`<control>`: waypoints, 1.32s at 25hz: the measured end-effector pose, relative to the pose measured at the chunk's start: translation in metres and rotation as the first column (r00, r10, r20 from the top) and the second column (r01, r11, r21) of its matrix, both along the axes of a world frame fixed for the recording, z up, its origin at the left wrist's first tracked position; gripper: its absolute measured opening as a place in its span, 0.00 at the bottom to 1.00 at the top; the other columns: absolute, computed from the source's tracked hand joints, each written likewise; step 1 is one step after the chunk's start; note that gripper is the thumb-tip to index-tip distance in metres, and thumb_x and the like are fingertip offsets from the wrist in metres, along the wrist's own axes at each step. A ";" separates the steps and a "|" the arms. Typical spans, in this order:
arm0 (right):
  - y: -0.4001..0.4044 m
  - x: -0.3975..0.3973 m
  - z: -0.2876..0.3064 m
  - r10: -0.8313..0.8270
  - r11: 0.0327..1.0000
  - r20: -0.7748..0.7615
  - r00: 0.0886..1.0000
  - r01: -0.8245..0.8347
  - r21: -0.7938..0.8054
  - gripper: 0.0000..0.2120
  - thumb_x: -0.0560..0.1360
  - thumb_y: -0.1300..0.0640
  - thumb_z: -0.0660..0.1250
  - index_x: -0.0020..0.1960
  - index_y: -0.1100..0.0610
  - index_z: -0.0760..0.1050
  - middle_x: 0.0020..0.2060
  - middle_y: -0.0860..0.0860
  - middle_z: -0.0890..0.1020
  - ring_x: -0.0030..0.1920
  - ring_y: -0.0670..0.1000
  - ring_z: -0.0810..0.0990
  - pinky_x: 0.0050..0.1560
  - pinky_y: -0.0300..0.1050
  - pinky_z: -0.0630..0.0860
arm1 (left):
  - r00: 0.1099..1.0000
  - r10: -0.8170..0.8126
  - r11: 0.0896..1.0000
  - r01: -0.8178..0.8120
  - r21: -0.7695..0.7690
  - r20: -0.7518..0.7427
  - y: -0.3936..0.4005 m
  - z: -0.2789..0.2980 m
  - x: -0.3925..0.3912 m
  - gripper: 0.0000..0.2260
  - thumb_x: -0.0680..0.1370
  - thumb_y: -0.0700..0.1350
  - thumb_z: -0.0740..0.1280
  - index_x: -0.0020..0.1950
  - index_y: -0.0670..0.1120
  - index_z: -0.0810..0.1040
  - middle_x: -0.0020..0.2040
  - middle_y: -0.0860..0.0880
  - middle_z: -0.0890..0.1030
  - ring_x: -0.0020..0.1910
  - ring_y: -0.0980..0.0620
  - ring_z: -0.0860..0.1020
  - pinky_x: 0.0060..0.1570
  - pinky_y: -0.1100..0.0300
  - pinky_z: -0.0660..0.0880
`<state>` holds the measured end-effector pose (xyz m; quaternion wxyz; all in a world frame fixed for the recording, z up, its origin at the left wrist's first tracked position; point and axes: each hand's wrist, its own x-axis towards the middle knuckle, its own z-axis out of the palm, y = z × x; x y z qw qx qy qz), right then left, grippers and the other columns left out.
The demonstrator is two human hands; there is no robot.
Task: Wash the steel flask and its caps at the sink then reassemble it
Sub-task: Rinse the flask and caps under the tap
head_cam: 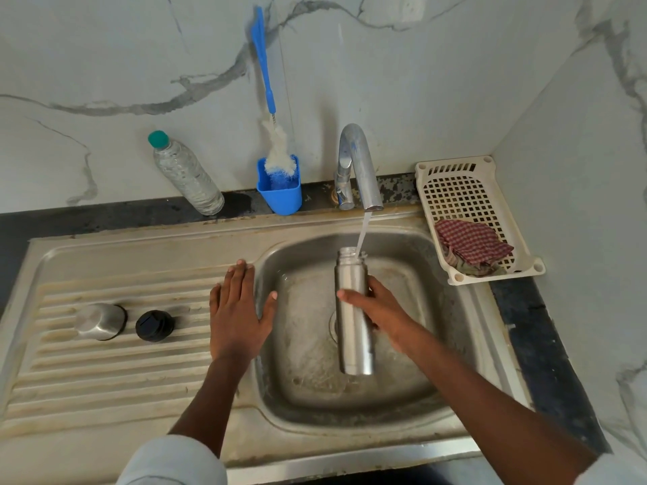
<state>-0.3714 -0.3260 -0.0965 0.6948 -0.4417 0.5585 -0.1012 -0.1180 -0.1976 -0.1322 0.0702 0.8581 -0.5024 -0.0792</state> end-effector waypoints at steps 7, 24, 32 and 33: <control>0.001 -0.026 -0.019 -0.025 0.998 -0.076 0.997 0.021 -0.053 0.27 0.72 0.48 0.80 0.66 0.45 0.72 0.56 0.47 0.84 0.53 0.48 0.85 0.47 0.45 0.80 | 1.000 -0.005 1.000 0.005 -0.008 0.000 0.000 0.001 -0.001 0.34 0.85 0.66 0.51 0.85 0.47 0.56 0.86 0.47 0.56 0.85 0.47 0.54 0.83 0.44 0.53; -0.057 0.010 -0.035 0.149 0.931 -0.180 0.972 -0.199 -0.306 0.31 0.58 0.66 0.83 0.56 0.47 0.80 0.49 0.45 0.87 0.54 0.49 0.85 0.59 0.48 0.80 | 1.000 0.004 1.000 -0.003 0.009 -0.023 0.000 0.000 0.001 0.34 0.85 0.65 0.52 0.86 0.48 0.54 0.86 0.49 0.53 0.85 0.49 0.52 0.83 0.47 0.50; -0.050 0.018 -0.025 0.098 0.939 -0.166 0.981 -0.146 -0.313 0.28 0.59 0.67 0.83 0.55 0.49 0.81 0.48 0.44 0.87 0.51 0.46 0.85 0.54 0.42 0.80 | 0.999 0.007 1.000 -0.007 0.001 -0.042 0.000 -0.002 0.002 0.33 0.85 0.64 0.53 0.86 0.49 0.54 0.86 0.49 0.53 0.85 0.50 0.49 0.83 0.45 0.49; -0.050 0.017 -0.025 0.100 0.933 -0.180 0.979 -0.155 -0.325 0.29 0.59 0.66 0.83 0.57 0.50 0.81 0.48 0.45 0.87 0.51 0.46 0.85 0.53 0.42 0.80 | 0.999 0.004 1.000 -0.004 -0.002 -0.039 0.001 -0.002 0.001 0.34 0.85 0.65 0.51 0.86 0.49 0.54 0.86 0.49 0.53 0.85 0.50 0.49 0.83 0.45 0.49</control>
